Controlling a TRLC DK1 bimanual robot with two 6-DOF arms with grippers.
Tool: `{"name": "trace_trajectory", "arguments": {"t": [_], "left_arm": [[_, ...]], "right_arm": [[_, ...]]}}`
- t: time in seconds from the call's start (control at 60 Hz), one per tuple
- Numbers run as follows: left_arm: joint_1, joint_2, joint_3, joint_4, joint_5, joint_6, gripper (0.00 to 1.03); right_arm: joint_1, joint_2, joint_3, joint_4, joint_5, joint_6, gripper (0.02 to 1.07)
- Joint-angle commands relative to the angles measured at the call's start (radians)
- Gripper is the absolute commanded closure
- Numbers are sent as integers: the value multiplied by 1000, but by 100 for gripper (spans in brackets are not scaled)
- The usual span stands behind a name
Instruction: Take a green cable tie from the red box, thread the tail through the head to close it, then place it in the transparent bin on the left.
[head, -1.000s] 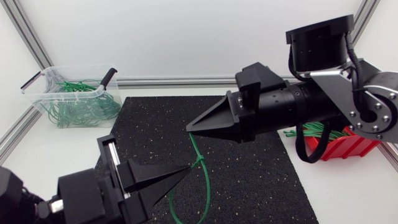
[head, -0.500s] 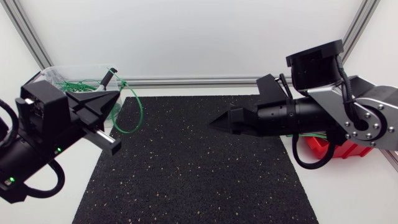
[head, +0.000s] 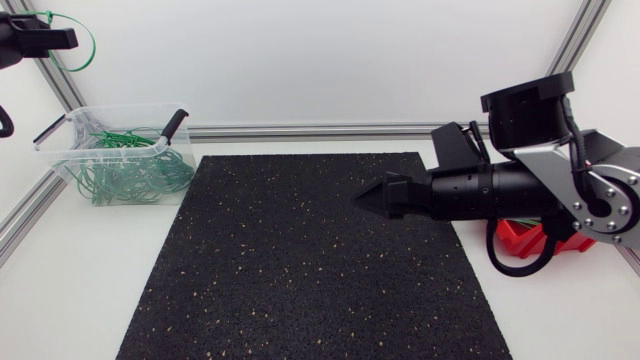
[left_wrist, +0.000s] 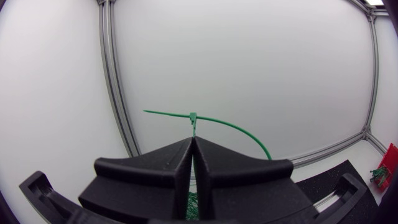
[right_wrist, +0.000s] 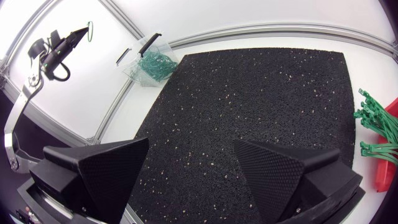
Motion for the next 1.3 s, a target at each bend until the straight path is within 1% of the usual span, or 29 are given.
{"name": "trace_trajectory", "arguments": {"t": [0.0, 0.033, 0.083, 0.15, 0.183, 0.25, 0.283, 0.317, 0.333, 0.383, 0.4, 0.433, 0.45, 0.467, 0.5, 0.533, 0.683, 0.783, 0.817, 0.883, 0.933, 1.017, 1.15, 1.217, 1.283], "left_arm": [[30, 149, 143, -83, 10, -36, 100], [55, 198, 190, -119, 10, -39, 100], [55, 264, 239, -159, 7, -46, 100], [66, 353, 284, -178, -18, -44, 100], [64, 396, 312, -211, -33, -39, 100], [67, 489, 379, -312, -38, -38, 100], [69, 517, 397, -338, -39, -38, 100], [69, 548, 413, -366, -44, -38, 97], [69, 562, 422, -383, -47, -36, 91], [66, 612, 467, -484, -53, -32, 62], [66, 621, 474, -501, -53, -30, 53], [64, 624, 473, -505, -58, -27, 34], [64, 624, 471, -505, -58, -27, 29], [66, 623, 471, -505, -61, -27, 19], [67, 618, 471, -505, -70, -27, 11], [70, 609, 473, -505, -81, -26, 7], [73, 514, 402, -504, -82, -15, 5], [66, 402, 287, -459, -81, 0, 5], [55, 359, 233, -424, -81, 5, 5], [35, 276, 143, -389, -81, 36, 5], [23, 212, 69, -326, -81, 36, 5], [-10, 132, -7, -324, -81, 28, 5], [-49, 8, -156, -261, -81, 25, 5], [-75, -60, -224, -246, -76, 33, 5], [-89, -130, -300, -200, -64, 33, 5]], "right_arm": [[-13, -33, -33, -20, 7, -27, 7], [-16, -40, -38, -21, 7, -32, 7], [-20, -50, -44, -31, 3, -36, 7], [-26, -60, -47, -44, 0, -44, 6], [-29, -65, -48, -49, -3, -45, 7], [-37, -70, -50, -60, -15, -49, 6], [-40, -71, -51, -64, -16, -49, 7], [-40, -71, -51, -72, -16, -55, 7], [-40, -73, -51, -75, -16, -56, 7], [-40, -77, -53, -80, -16, -58, 7], [-40, -79, -51, -84, -16, -58, 7], [-40, -85, -50, -89, -16, -59, 7], [-40, -87, -50, -92, -16, -59, 7], [-40, -91, -48, -97, -16, -62, 7], [-45, -99, -47, -104, -15, -67, 7], [-52, -105, -47, -104, -13, -68, 7], [-125, -126, -50, -115, 5, -118, 7], [-184, -154, -64, -115, 37, -168, 6], [-214, -169, -73, -115, 40, -187, 6], [-258, -203, -88, -115, 56, -222, 6], [-290, -234, -104, -115, 69, -245, 6], [-349, -281, -122, -133, 74, -285, 6], [-447, -372, -170, -141, 79, -345, 6], [-490, -412, -193, -144, 80, -368, 6], [-533, -461, -219, -144, 79, -384, 6]]}}
